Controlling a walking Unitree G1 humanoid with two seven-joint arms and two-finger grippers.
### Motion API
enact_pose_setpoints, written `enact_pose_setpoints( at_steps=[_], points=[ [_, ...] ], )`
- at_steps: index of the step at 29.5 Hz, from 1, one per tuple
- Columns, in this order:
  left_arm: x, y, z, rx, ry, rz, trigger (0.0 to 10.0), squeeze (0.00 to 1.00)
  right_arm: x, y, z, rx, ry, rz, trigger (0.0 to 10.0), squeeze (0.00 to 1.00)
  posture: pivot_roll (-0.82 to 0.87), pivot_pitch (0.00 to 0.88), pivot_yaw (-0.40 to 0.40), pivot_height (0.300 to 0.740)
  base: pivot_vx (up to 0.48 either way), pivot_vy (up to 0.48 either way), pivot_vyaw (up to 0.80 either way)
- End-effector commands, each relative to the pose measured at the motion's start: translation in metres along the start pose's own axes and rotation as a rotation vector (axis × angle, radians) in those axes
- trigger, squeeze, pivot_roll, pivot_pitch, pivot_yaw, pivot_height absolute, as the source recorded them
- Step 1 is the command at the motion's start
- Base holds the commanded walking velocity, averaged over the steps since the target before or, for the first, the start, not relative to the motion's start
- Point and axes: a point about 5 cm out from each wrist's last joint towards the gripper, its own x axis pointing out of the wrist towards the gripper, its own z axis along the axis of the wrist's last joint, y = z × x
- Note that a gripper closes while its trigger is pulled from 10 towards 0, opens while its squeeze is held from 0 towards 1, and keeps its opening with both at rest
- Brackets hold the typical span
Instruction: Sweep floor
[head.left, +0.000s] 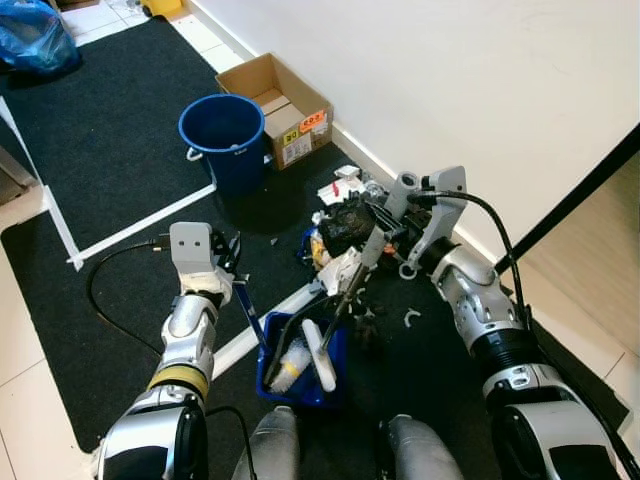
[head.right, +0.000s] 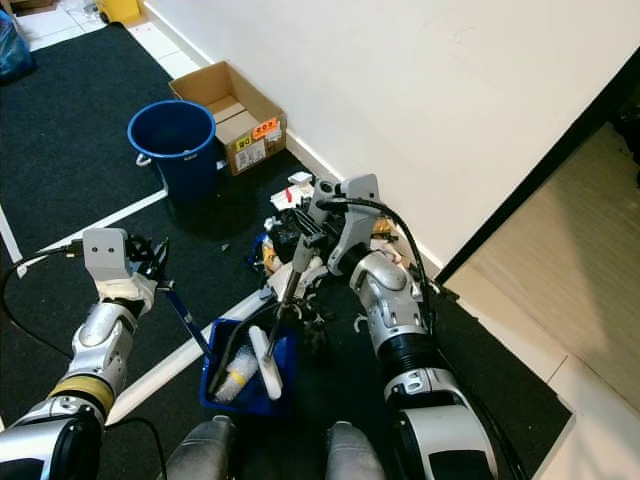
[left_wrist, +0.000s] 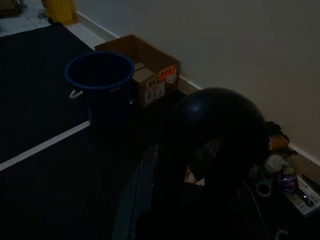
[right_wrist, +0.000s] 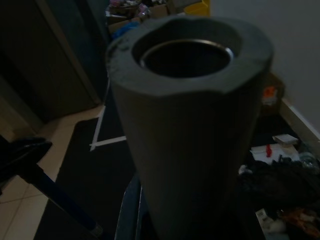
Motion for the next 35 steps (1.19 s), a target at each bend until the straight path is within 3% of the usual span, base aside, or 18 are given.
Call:
enact_pose_setpoints(
  at_steps=[1,4,13,24,35],
  points=[
    [-0.001,-0.018,-0.016,-0.077,0.060,-0.043,10.0,0.00,0.001,-0.001,0.007,-0.020,-0.025,-0.005,10.0,0.00,0.10,0.114,-0.077,0.740,0.000,0.000,0.00],
    [-0.001,-0.019,-0.016,-0.080,0.062,-0.043,10.0,0.00,-0.005,-0.012,0.017,-0.072,-0.009,-0.038,10.0,0.00,0.10,0.112,-0.079,0.740,0.000,0.000,0.00],
    [-0.001,-0.021,-0.016,-0.084,0.062,-0.045,10.0,0.00,-0.008,-0.020,0.033,-0.116,-0.042,-0.045,10.0,0.00,0.09,0.113,-0.079,0.740,0.000,0.000,0.00],
    [0.000,-0.021,-0.016,-0.087,0.060,-0.043,10.0,0.00,-0.011,-0.024,0.048,-0.110,-0.073,-0.024,10.0,0.00,0.09,0.112,-0.081,0.740,0.000,0.000,0.00],
    [0.000,-0.020,-0.015,-0.092,0.052,-0.036,10.0,0.00,-0.017,-0.037,0.068,-0.133,-0.140,-0.074,10.0,0.00,0.10,0.110,-0.080,0.740,0.000,0.000,0.00]
  ],
)
